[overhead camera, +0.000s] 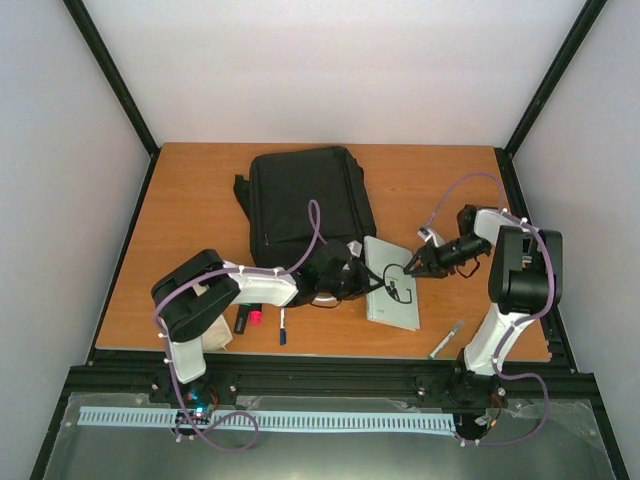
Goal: Pack the student bag
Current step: Pick up the book from the center of the board.
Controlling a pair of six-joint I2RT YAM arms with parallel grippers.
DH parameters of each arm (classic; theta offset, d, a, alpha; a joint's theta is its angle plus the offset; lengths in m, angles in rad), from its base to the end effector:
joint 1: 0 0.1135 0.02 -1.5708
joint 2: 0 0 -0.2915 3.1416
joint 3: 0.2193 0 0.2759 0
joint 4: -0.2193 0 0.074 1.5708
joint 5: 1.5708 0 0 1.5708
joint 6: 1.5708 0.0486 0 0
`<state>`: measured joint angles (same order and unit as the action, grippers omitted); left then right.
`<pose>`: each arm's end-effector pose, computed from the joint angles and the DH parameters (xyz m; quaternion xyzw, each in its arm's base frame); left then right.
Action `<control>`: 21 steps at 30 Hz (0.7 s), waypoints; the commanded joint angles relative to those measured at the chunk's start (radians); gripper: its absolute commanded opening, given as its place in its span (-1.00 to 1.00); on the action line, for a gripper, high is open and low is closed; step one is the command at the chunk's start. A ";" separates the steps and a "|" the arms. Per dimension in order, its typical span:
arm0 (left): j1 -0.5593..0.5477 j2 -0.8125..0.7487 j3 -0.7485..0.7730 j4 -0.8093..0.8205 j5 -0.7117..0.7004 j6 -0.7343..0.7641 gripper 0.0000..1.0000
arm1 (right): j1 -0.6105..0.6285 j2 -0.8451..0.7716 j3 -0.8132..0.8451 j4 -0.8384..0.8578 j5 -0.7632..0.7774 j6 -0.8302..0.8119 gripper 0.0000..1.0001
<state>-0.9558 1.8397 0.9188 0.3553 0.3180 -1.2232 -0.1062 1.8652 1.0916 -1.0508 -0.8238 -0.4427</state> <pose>0.2239 -0.3433 0.1520 -0.0397 0.8677 -0.4858 0.0972 0.3143 0.0024 0.1436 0.1023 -0.9047 -0.4137 0.0039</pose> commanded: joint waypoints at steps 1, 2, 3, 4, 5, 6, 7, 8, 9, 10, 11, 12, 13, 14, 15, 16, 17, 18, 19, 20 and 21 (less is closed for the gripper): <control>-0.003 -0.088 0.069 -0.056 -0.003 0.075 -0.84 | -0.052 -0.104 0.092 -0.110 -0.056 -0.066 -0.16; -0.003 -0.112 0.078 -0.092 -0.010 0.096 -0.88 | -0.071 -0.128 0.112 -0.135 -0.070 -0.076 -0.11; -0.002 -0.136 0.090 -0.129 -0.013 0.120 -0.91 | -0.092 -0.155 0.130 -0.154 -0.081 -0.083 -0.04; -0.001 -0.162 0.103 -0.168 -0.019 0.144 -0.95 | -0.109 -0.185 0.141 -0.164 -0.090 -0.084 0.03; 0.002 -0.186 0.115 -0.205 -0.022 0.169 -0.98 | -0.123 -0.219 0.150 -0.171 -0.098 -0.088 0.07; 0.005 -0.214 0.129 -0.241 -0.024 0.197 -0.98 | -0.133 -0.250 0.154 -0.177 -0.103 -0.095 0.12; 0.010 -0.240 0.141 -0.291 -0.028 0.226 -0.98 | -0.138 -0.288 0.155 -0.173 -0.105 -0.102 0.19; 0.017 -0.263 0.158 -0.335 -0.030 0.257 -0.98 | -0.142 -0.328 0.150 -0.157 -0.097 -0.098 0.23; 0.025 -0.288 0.176 -0.377 -0.034 0.285 -0.99 | -0.142 -0.369 0.139 -0.132 -0.084 -0.085 0.29; 0.035 -0.311 0.193 -0.421 -0.034 0.312 -0.99 | -0.144 -0.415 0.124 -0.098 -0.064 -0.066 0.33; 0.046 -0.332 0.210 -0.460 -0.032 0.337 -0.99 | -0.145 -0.454 0.109 -0.064 -0.047 -0.049 0.38; 0.058 -0.363 0.227 -0.492 -0.030 0.360 -0.98 | -0.144 -0.496 0.095 -0.032 -0.035 -0.033 0.45; 0.072 -0.386 0.238 -0.519 -0.027 0.380 -0.98 | -0.144 -0.535 0.082 -0.001 -0.032 -0.019 0.59; 0.087 -0.408 0.247 -0.539 -0.022 0.400 -0.99 | -0.145 -0.565 0.073 0.020 -0.039 -0.010 0.88; 0.104 -0.428 0.256 -0.553 -0.009 0.415 -0.98 | -0.144 -0.596 0.057 0.052 -0.051 0.005 0.98; 0.124 -0.446 0.264 -0.559 0.008 0.432 -0.98 | -0.144 -0.622 0.044 0.092 -0.055 0.022 1.00; 0.145 -0.464 0.271 -0.559 0.041 0.445 -0.98 | -0.144 -0.646 0.031 0.123 -0.065 0.048 1.00; 0.164 -0.481 0.278 -0.554 0.070 0.460 -0.98 | -0.145 -0.667 0.016 0.156 -0.088 0.075 1.00; 0.184 -0.495 0.284 -0.545 0.094 0.474 -0.98 | -0.146 -0.683 0.001 0.184 -0.124 0.097 1.00; 0.203 -0.507 0.289 -0.531 0.124 0.485 -0.99 | -0.147 -0.695 -0.009 0.203 -0.175 0.109 1.00; 0.221 -0.516 0.292 -0.508 0.157 0.495 -0.98 | -0.146 -0.693 -0.015 0.214 -0.235 0.112 1.00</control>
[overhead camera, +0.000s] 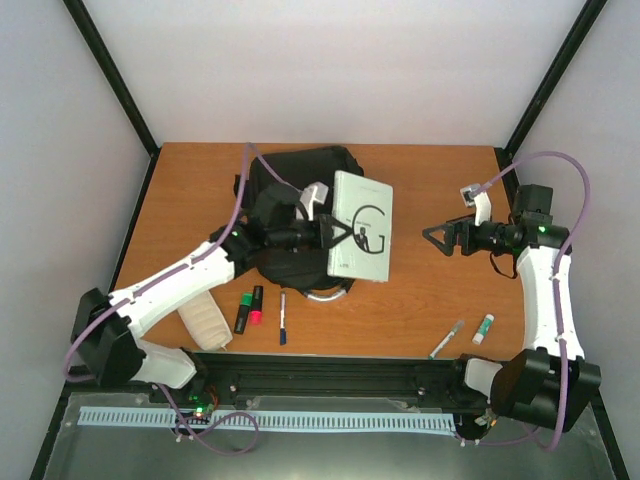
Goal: Pack the student bag
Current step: Pick up the book from the center of the board.
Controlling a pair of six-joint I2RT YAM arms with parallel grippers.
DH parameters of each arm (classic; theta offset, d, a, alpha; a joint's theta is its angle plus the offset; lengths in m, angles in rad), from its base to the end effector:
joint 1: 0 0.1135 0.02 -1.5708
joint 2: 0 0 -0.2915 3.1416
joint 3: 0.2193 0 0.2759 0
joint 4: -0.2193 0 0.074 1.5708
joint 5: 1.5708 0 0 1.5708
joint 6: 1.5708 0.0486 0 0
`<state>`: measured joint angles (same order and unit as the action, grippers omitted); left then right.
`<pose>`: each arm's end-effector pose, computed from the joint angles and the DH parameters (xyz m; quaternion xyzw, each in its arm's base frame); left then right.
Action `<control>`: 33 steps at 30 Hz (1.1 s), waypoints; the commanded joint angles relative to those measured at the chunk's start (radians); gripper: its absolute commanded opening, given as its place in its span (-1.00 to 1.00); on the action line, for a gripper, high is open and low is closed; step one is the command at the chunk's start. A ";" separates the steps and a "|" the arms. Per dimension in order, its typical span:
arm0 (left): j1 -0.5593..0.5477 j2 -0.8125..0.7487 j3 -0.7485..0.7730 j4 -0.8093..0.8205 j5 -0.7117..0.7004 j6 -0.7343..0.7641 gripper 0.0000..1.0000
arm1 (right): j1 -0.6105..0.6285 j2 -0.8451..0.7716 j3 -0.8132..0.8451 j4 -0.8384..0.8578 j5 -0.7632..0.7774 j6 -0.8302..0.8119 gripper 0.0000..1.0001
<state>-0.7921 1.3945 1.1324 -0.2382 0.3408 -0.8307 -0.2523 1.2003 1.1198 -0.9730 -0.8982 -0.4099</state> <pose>0.2340 -0.2603 0.3312 0.0701 0.8492 -0.4650 0.2403 0.2412 -0.0229 0.3328 -0.1792 0.8594 0.3220 0.3543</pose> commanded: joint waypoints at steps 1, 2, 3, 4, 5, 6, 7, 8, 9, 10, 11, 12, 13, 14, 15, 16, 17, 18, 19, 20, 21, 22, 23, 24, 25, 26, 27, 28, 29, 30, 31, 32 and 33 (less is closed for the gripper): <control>0.074 -0.078 0.083 0.107 0.165 0.108 -0.98 | 0.002 -0.020 -0.045 0.144 -0.220 0.085 1.00; 0.091 -0.083 0.087 0.131 0.194 0.108 -0.98 | 0.003 -0.004 -0.042 0.147 -0.279 0.086 1.00; 0.104 -0.087 0.092 0.155 0.218 0.106 -0.99 | 0.007 0.014 -0.031 0.146 -0.325 0.087 1.00; 0.116 -0.089 0.095 0.183 0.245 0.103 -0.98 | 0.016 0.036 -0.018 0.139 -0.358 0.085 1.00; 0.126 -0.088 0.099 0.210 0.271 0.098 -0.98 | 0.029 0.060 0.006 0.118 -0.380 0.067 0.98; 0.133 -0.086 0.105 0.236 0.294 0.091 -0.98 | 0.042 0.081 0.033 0.092 -0.395 0.044 0.95; 0.137 -0.081 0.109 0.263 0.320 0.086 -0.99 | 0.055 0.104 0.057 0.066 -0.413 0.018 0.94; 0.141 -0.075 0.116 0.286 0.338 0.082 -0.98 | 0.065 0.122 0.077 0.050 -0.432 0.005 0.93; 0.142 -0.067 0.125 0.299 0.354 0.079 -0.98 | 0.073 0.137 0.094 0.043 -0.452 0.000 0.92; 0.142 -0.059 0.133 0.314 0.369 0.074 -0.99 | 0.082 0.153 0.108 0.042 -0.474 0.002 0.91; 0.142 -0.050 0.136 0.331 0.383 0.067 -0.98 | 0.094 0.168 0.120 0.042 -0.483 0.004 0.90; 0.142 -0.044 0.139 0.352 0.399 0.060 -0.98 | 0.109 0.180 0.134 0.042 -0.488 0.005 0.89; 0.142 -0.037 0.141 0.368 0.409 0.053 -0.98 | 0.125 0.192 0.145 0.043 -0.490 0.010 0.88; 0.142 -0.033 0.141 0.383 0.414 0.046 -0.99 | 0.141 0.204 0.152 0.048 -0.493 0.015 0.86; 0.142 -0.032 0.140 0.398 0.419 0.041 -0.98 | 0.163 0.213 0.155 0.055 -0.500 0.022 0.86; 0.142 -0.031 0.137 0.412 0.419 0.035 -0.99 | 0.176 0.218 0.155 0.059 -0.515 0.023 0.87; 0.142 -0.031 0.134 0.426 0.418 0.030 -0.99 | 0.187 0.225 0.154 0.061 -0.530 0.023 0.88; 0.142 -0.032 0.131 0.437 0.413 0.028 -0.98 | 0.198 0.234 0.153 0.059 -0.552 0.023 0.87; 0.142 -0.033 0.125 0.445 0.403 0.027 -0.99 | 0.204 0.239 0.153 0.047 -0.575 0.012 0.86; 0.142 -0.035 0.118 0.453 0.387 0.024 -0.99 | 0.210 0.245 0.157 0.023 -0.601 -0.013 0.84; 0.142 -0.038 0.109 0.459 0.372 0.023 -0.98 | 0.212 0.251 0.161 -0.007 -0.627 -0.041 0.82; 0.142 -0.040 0.100 0.466 0.354 0.022 -0.98 | 0.212 0.257 0.165 -0.042 -0.654 -0.075 0.79; 0.142 -0.040 0.090 0.474 0.337 0.019 -0.98 | 0.212 0.264 0.171 -0.083 -0.678 -0.111 0.76; 0.142 -0.039 0.081 0.486 0.327 0.012 -0.98 | 0.212 0.271 0.176 -0.125 -0.700 -0.156 0.73; 0.143 -0.035 0.074 0.501 0.322 0.005 -0.98 | 0.213 0.277 0.179 -0.163 -0.723 -0.194 0.68; 0.143 -0.030 0.070 0.511 0.321 -0.001 -0.98 | 0.213 0.281 0.181 -0.187 -0.742 -0.220 0.63; 0.143 -0.025 0.069 0.515 0.318 -0.006 -0.99 | 0.214 0.281 0.181 -0.195 -0.758 -0.228 0.58; 0.144 -0.022 0.068 0.517 0.314 -0.009 -0.98 | 0.215 0.281 0.181 -0.195 -0.770 -0.226 0.51; 0.145 -0.018 0.065 0.519 0.311 -0.010 -0.98 | 0.216 0.281 0.185 -0.194 -0.775 -0.221 0.44; 0.145 -0.017 0.062 0.521 0.304 -0.013 -0.98 | 0.218 0.280 0.190 -0.195 -0.780 -0.216 0.39; 0.146 -0.015 0.060 0.523 0.300 -0.014 -0.98 | 0.218 0.278 0.195 -0.196 -0.785 -0.214 0.33; 0.147 -0.011 0.060 0.523 0.300 -0.014 -0.98 | 0.219 0.276 0.198 -0.195 -0.789 -0.209 0.26; 0.147 -0.007 0.061 0.522 0.300 -0.013 -0.98 | 0.220 0.271 0.201 -0.190 -0.790 -0.199 0.19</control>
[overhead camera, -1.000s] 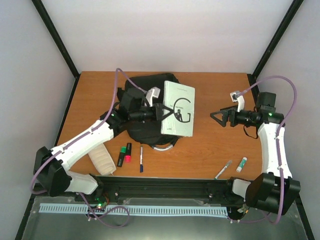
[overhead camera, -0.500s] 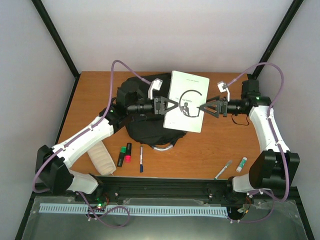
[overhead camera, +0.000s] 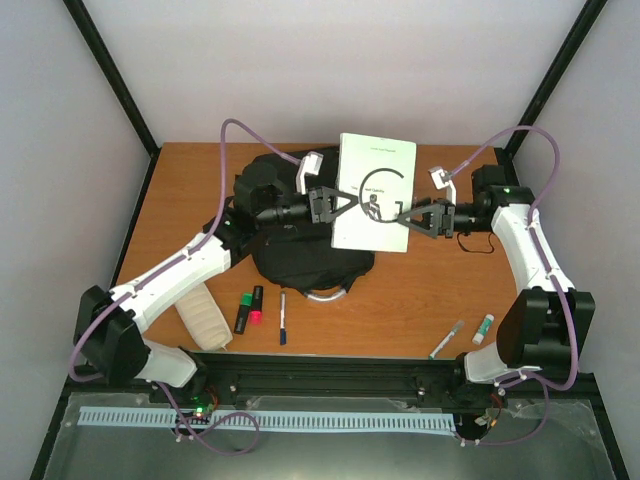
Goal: Pack the student bag
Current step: Pick up the book from the center of the board.
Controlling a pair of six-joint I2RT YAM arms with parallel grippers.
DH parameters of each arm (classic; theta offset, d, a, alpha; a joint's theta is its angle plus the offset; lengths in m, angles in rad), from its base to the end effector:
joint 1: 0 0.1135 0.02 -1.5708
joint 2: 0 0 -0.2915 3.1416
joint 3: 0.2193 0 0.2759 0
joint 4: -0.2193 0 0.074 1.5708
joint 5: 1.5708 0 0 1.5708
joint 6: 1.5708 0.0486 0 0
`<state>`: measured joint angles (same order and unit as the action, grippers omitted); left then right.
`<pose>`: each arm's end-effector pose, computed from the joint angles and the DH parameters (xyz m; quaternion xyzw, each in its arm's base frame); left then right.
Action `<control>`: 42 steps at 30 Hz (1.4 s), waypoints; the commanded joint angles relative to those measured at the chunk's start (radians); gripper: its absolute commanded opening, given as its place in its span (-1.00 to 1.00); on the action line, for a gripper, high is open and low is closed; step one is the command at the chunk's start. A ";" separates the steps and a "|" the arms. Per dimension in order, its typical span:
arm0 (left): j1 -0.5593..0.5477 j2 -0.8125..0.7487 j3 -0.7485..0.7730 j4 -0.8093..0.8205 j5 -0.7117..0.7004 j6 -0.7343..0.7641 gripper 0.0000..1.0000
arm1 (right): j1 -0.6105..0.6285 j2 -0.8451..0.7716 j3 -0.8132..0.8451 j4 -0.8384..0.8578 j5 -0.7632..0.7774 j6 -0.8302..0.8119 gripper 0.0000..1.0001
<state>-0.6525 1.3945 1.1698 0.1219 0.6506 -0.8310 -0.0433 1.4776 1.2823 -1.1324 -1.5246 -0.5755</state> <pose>0.2657 -0.2401 0.3874 0.1505 0.7198 -0.6038 0.3077 0.2889 0.0361 0.3364 -0.2696 0.6706 0.6262 0.2923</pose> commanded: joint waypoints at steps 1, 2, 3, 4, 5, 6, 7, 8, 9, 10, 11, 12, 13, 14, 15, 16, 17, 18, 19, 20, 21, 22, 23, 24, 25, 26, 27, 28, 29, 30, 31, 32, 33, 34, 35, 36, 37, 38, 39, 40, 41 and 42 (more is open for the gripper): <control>0.008 -0.001 0.024 0.162 -0.010 -0.014 -0.98 | 0.011 -0.011 0.040 -0.026 -0.164 -0.023 0.14; 0.008 0.003 0.024 0.163 -0.010 -0.015 -0.98 | 0.011 -0.015 0.040 -0.020 -0.165 -0.013 0.11; 0.008 0.009 0.024 0.162 -0.011 -0.017 -0.99 | 0.011 -0.020 0.039 -0.012 -0.166 -0.002 0.07; 0.008 0.015 0.023 0.162 -0.012 -0.017 -0.98 | 0.011 -0.026 0.040 -0.005 -0.165 0.007 0.02; 0.010 0.020 0.022 0.162 -0.014 -0.016 -0.98 | 0.011 -0.032 0.039 0.001 -0.165 0.015 -0.04; 0.010 0.025 0.020 0.162 -0.015 -0.017 -0.97 | 0.011 -0.038 0.039 0.006 -0.166 0.022 -0.08; 0.010 0.030 0.018 0.163 -0.014 -0.019 -0.96 | 0.011 -0.042 0.038 0.013 -0.167 0.030 -0.13; 0.010 0.034 0.016 0.165 -0.014 -0.020 -0.94 | 0.011 -0.046 0.036 0.019 -0.166 0.035 -0.20; 0.010 0.037 0.013 0.165 -0.014 -0.019 -0.91 | 0.011 -0.048 0.035 0.026 -0.167 0.041 -0.29; 0.010 0.041 0.010 0.164 -0.014 -0.018 -0.87 | 0.011 -0.050 0.034 0.032 -0.166 0.047 -0.38; 0.010 0.045 0.007 0.162 -0.016 -0.013 -0.82 | 0.012 -0.051 0.033 0.038 -0.166 0.054 -0.44; 0.010 0.048 0.006 0.155 -0.019 -0.008 -0.72 | 0.011 -0.051 0.032 0.041 -0.166 0.058 -0.47; 0.011 0.051 0.004 0.144 -0.024 -0.003 -0.61 | 0.011 -0.050 0.033 0.043 -0.166 0.061 -0.51; 0.012 0.053 0.002 0.135 -0.029 0.003 -0.50 | 0.012 -0.047 0.034 0.048 -0.166 0.067 -0.56; 0.014 0.055 -0.002 0.126 -0.032 0.007 -0.38 | 0.011 -0.046 0.035 0.051 -0.166 0.071 -0.62; 0.015 0.055 -0.006 0.116 -0.038 0.013 -0.27 | 0.010 -0.045 0.035 0.055 -0.166 0.073 -0.69; 0.017 0.055 -0.009 0.107 -0.045 0.017 -0.15 | 0.010 -0.046 0.033 0.060 -0.165 0.077 -0.75; 0.020 0.054 -0.013 0.095 -0.053 0.023 -0.04 | 0.008 -0.046 0.028 0.070 -0.164 0.084 -0.81; 0.022 0.055 -0.016 0.079 -0.063 0.027 0.05 | 0.007 -0.047 0.022 0.081 -0.161 0.093 -0.85; 0.024 0.055 -0.022 0.072 -0.067 0.030 0.09 | 0.005 -0.049 0.017 0.089 -0.155 0.100 -0.91; 0.025 0.058 -0.031 0.076 -0.066 0.032 0.12 | 0.001 -0.054 0.009 0.101 -0.146 0.112 -0.94; 0.025 0.061 -0.039 0.088 -0.056 0.031 0.15 | 0.000 -0.058 0.001 0.119 -0.133 0.132 -0.94; 0.025 0.068 -0.045 0.108 -0.036 0.028 0.16 | 0.000 -0.062 -0.008 0.135 -0.124 0.148 -0.94; 0.025 0.077 -0.047 0.124 -0.012 0.025 0.16 | 0.000 -0.067 -0.015 0.143 -0.113 0.154 -0.94; 0.025 0.088 -0.048 0.144 0.015 0.018 0.15 | -0.001 -0.071 -0.021 0.152 -0.103 0.162 -0.94; 0.025 0.100 -0.051 0.164 0.045 0.007 0.14 | -0.001 -0.078 -0.029 0.167 -0.091 0.177 -0.94; 0.025 0.110 -0.054 0.193 0.067 -0.004 0.11 | -0.001 -0.083 -0.035 0.184 -0.081 0.192 -0.95; 0.025 0.118 -0.057 0.223 0.087 -0.018 0.06 | -0.001 -0.091 -0.040 0.192 -0.072 0.198 -0.94; 0.025 0.125 -0.059 0.247 0.100 -0.029 -0.02 | -0.001 -0.094 -0.043 0.199 -0.066 0.205 -0.95; 0.025 0.129 -0.062 0.270 0.112 -0.041 -0.14 | -0.001 -0.098 -0.048 0.209 -0.058 0.216 -0.94; 0.025 0.131 -0.064 0.288 0.119 -0.047 -0.26 | -0.001 -0.101 -0.050 0.217 -0.050 0.225 -0.94; 0.025 0.130 -0.066 0.302 0.121 -0.052 -0.38 | -0.001 -0.104 -0.052 0.223 -0.046 0.230 -0.94; 0.025 0.132 -0.067 0.310 0.123 -0.055 -0.50 | -0.001 -0.105 -0.054 0.227 -0.043 0.236 -0.92; 0.025 0.133 -0.067 0.317 0.124 -0.060 -0.60 | -0.001 -0.106 -0.057 0.233 -0.042 0.240 -0.90; 0.025 0.132 -0.069 0.329 0.123 -0.068 -0.67 | -0.001 -0.107 -0.060 0.241 -0.042 0.245 -0.86; 0.025 0.133 -0.073 0.347 0.122 -0.079 -0.72 | -0.001 -0.107 -0.063 0.246 -0.041 0.249 -0.80; 0.025 0.134 -0.078 0.367 0.122 -0.094 -0.78 | -0.001 -0.106 -0.068 0.250 -0.038 0.253 -0.72; 0.026 0.135 -0.082 0.390 0.119 -0.112 -0.82 | 0.000 -0.107 -0.075 0.259 -0.034 0.262 -0.55; 0.025 0.138 -0.088 0.415 0.116 -0.133 -0.85 | 0.000 -0.109 -0.084 0.272 -0.030 0.272 -0.34; 0.025 0.140 -0.096 0.449 0.109 -0.155 -0.87 | 0.000 -0.110 -0.094 0.284 -0.028 0.284 -0.16; 0.025 0.141 -0.107 0.489 0.097 -0.177 -0.89 | 0.000 -0.114 -0.106 0.298 -0.030 0.300 -0.03; 0.025 0.140 -0.116 0.508 0.076 -0.193 -0.91 | 0.002 -0.116 -0.118 0.309 -0.032 0.310 0.04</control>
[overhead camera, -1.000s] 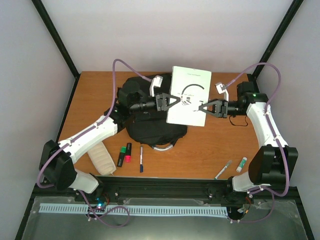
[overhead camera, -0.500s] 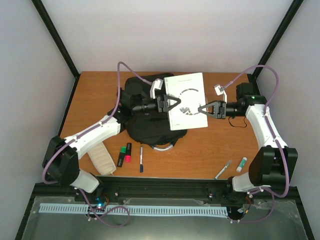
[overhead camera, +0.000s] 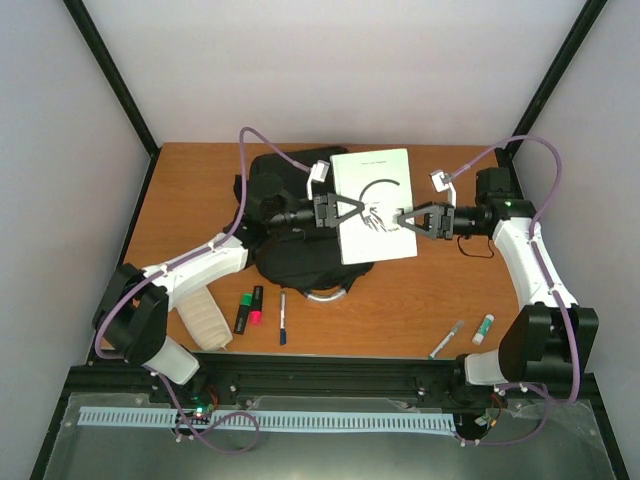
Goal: Pack the student bag
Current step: Pick up the book from the center of the board.
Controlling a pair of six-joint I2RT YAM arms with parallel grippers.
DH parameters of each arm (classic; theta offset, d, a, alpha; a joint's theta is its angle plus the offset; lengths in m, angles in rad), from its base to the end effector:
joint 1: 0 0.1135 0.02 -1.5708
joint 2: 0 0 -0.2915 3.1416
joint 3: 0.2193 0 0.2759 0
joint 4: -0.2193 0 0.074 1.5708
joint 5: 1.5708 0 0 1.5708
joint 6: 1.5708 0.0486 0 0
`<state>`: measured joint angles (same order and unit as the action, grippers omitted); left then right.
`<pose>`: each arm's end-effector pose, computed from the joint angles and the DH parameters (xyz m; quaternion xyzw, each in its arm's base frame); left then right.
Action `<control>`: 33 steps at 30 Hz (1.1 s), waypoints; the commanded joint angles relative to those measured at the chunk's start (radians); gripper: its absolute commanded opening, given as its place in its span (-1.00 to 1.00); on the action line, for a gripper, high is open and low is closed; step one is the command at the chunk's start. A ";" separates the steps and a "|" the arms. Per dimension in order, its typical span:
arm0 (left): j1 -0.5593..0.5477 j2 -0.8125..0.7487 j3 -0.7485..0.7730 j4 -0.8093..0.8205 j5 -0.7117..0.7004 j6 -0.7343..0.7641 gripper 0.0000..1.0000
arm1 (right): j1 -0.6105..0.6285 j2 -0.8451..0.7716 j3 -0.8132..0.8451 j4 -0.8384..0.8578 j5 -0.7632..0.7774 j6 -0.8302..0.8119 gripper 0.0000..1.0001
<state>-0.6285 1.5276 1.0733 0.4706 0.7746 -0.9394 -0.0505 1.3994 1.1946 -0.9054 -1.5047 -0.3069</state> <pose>0.2910 -0.2535 0.3423 0.1655 0.6832 -0.6536 0.2804 0.2826 0.0343 0.3356 -0.2456 0.6850 0.6251 0.2823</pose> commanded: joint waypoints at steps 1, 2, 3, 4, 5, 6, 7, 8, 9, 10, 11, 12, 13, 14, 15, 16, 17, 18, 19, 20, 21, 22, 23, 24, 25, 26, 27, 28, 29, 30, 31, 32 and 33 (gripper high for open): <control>0.001 0.007 -0.027 0.169 -0.065 -0.094 -0.94 | 0.012 -0.041 -0.039 0.090 -0.050 0.049 0.11; 0.002 0.008 -0.031 0.174 -0.079 -0.099 -0.95 | 0.016 -0.046 -0.048 0.098 -0.047 0.059 0.13; 0.001 0.009 -0.033 0.180 -0.087 -0.100 -0.95 | 0.019 -0.049 -0.057 0.109 -0.045 0.069 0.13; 0.001 0.012 -0.035 0.183 -0.092 -0.102 -0.95 | 0.021 -0.053 -0.064 0.119 -0.043 0.080 0.13; 0.001 0.014 -0.035 0.185 -0.097 -0.104 -0.95 | 0.023 -0.056 -0.071 0.127 -0.039 0.089 0.14; 0.001 0.016 -0.034 0.188 -0.102 -0.105 -0.96 | 0.026 -0.059 -0.076 0.137 -0.033 0.103 0.13; 0.001 0.020 -0.032 0.192 -0.103 -0.108 -0.96 | 0.029 -0.061 -0.083 0.149 -0.030 0.119 0.12; 0.001 0.024 -0.029 0.195 -0.102 -0.110 -0.96 | 0.030 -0.061 -0.090 0.164 -0.030 0.137 0.11; 0.001 0.028 -0.026 0.195 -0.100 -0.112 -0.96 | 0.032 -0.058 -0.099 0.174 -0.033 0.151 0.09; 0.001 0.031 -0.025 0.197 -0.097 -0.114 -0.95 | 0.034 -0.055 -0.105 0.182 -0.035 0.162 0.07; 0.001 0.035 -0.022 0.202 -0.096 -0.116 -0.95 | 0.036 -0.051 -0.107 0.188 -0.038 0.173 0.06; 0.002 0.039 -0.020 0.207 -0.092 -0.118 -0.95 | 0.037 -0.046 -0.108 0.190 -0.039 0.181 0.04; 0.001 0.040 -0.018 0.208 -0.088 -0.118 -0.95 | 0.037 -0.041 -0.107 0.191 -0.041 0.185 0.01; 0.001 0.041 -0.017 0.207 -0.084 -0.117 -0.95 | 0.037 -0.035 -0.102 0.187 -0.047 0.189 -0.02; 0.001 0.042 -0.016 0.207 -0.083 -0.114 -0.95 | 0.038 -0.031 -0.099 0.185 -0.050 0.192 -0.06; 0.001 0.041 -0.016 0.205 -0.084 -0.110 -0.95 | 0.039 -0.025 -0.097 0.185 -0.054 0.194 -0.11; 0.001 0.040 -0.018 0.200 -0.083 -0.103 -0.94 | 0.040 -0.021 -0.094 0.183 -0.058 0.196 -0.18; 0.001 0.038 -0.017 0.189 -0.085 -0.093 -0.92 | 0.040 -0.017 -0.093 0.183 -0.062 0.197 -0.28; 0.001 0.039 -0.014 0.172 -0.088 -0.084 -0.88 | 0.040 -0.016 -0.091 0.182 -0.065 0.195 -0.38; 0.001 0.038 -0.012 0.155 -0.091 -0.071 -0.82 | 0.040 -0.015 -0.091 0.180 -0.069 0.194 -0.48; 0.001 0.038 -0.009 0.133 -0.095 -0.058 -0.73 | 0.040 -0.014 -0.089 0.181 -0.071 0.193 -0.59; 0.001 0.037 -0.006 0.108 -0.101 -0.041 -0.62 | 0.040 -0.015 -0.085 0.180 -0.072 0.190 -0.70; 0.001 0.033 -0.001 0.075 -0.111 -0.022 -0.48 | 0.039 -0.016 -0.081 0.180 -0.069 0.188 -0.77; 0.001 0.030 0.006 0.010 -0.130 -0.001 -0.28 | 0.037 -0.018 -0.074 0.177 -0.059 0.183 -0.84; 0.003 0.025 0.014 -0.042 -0.143 0.027 -0.11 | 0.032 -0.017 -0.065 0.167 -0.056 0.173 -0.88; 0.003 0.018 0.019 -0.094 -0.155 0.058 0.01 | 0.025 -0.015 -0.053 0.148 -0.057 0.154 -0.91; 0.003 0.007 0.024 -0.157 -0.171 0.095 0.09 | 0.012 -0.009 -0.035 0.117 -0.063 0.124 -0.94; 0.004 -0.005 0.029 -0.222 -0.188 0.138 0.16 | -0.002 0.002 -0.017 0.076 -0.066 0.083 -0.94; 0.005 -0.018 0.036 -0.298 -0.210 0.180 0.22 | -0.023 0.012 0.005 0.029 -0.067 0.039 -0.95; 0.008 -0.031 0.047 -0.371 -0.228 0.225 0.26 | -0.046 0.023 0.026 -0.012 -0.060 -0.003 -0.94; 0.009 -0.042 0.060 -0.446 -0.248 0.271 0.28 | -0.069 0.030 0.040 -0.043 -0.049 -0.038 -0.94; 0.009 -0.047 0.084 -0.549 -0.277 0.332 0.31 | -0.096 0.037 0.050 -0.059 -0.033 -0.060 -0.95; 0.009 -0.046 0.114 -0.649 -0.309 0.394 0.32 | -0.119 0.040 0.049 -0.064 -0.013 -0.078 -0.94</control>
<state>-0.6266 1.5307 1.0828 0.2153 0.5926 -0.8043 -0.0849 1.4342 1.1671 -0.8906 -1.4643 -0.2253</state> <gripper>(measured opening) 0.648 0.195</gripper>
